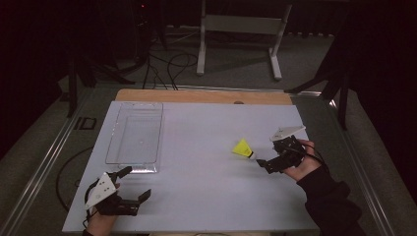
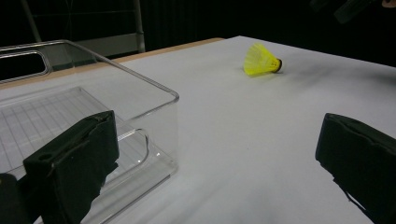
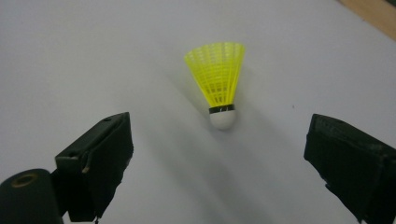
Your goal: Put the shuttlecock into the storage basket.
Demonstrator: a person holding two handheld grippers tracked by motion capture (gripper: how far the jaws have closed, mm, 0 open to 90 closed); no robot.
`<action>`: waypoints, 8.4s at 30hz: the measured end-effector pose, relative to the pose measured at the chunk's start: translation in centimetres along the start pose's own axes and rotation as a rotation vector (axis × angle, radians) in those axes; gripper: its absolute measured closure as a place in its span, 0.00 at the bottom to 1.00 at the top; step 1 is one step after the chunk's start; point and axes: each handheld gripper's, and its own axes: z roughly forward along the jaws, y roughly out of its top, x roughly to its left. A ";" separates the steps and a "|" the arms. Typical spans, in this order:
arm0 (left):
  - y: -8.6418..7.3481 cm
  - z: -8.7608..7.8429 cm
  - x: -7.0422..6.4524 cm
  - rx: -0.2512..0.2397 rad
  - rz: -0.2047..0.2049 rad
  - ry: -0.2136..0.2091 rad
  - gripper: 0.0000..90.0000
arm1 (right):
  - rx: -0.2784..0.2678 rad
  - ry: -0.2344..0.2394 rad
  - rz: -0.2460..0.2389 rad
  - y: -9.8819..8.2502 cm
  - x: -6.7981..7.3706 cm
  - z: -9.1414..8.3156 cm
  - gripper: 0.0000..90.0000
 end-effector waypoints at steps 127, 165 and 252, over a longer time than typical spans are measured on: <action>0.0 0.4 -0.1 0.040 -0.004 -0.027 0.01 | 0.424 0.264 -0.413 2.0 1.5 8.6 0.73; 8.2 4.1 -1.3 0.295 -0.095 -0.178 0.01 | 0.210 0.408 -0.537 4.1 6.2 5.3 0.73; 13.1 20.3 -2.3 0.786 -0.306 -0.713 1.00 | 0.127 0.465 -0.600 5.1 8.4 4.6 0.72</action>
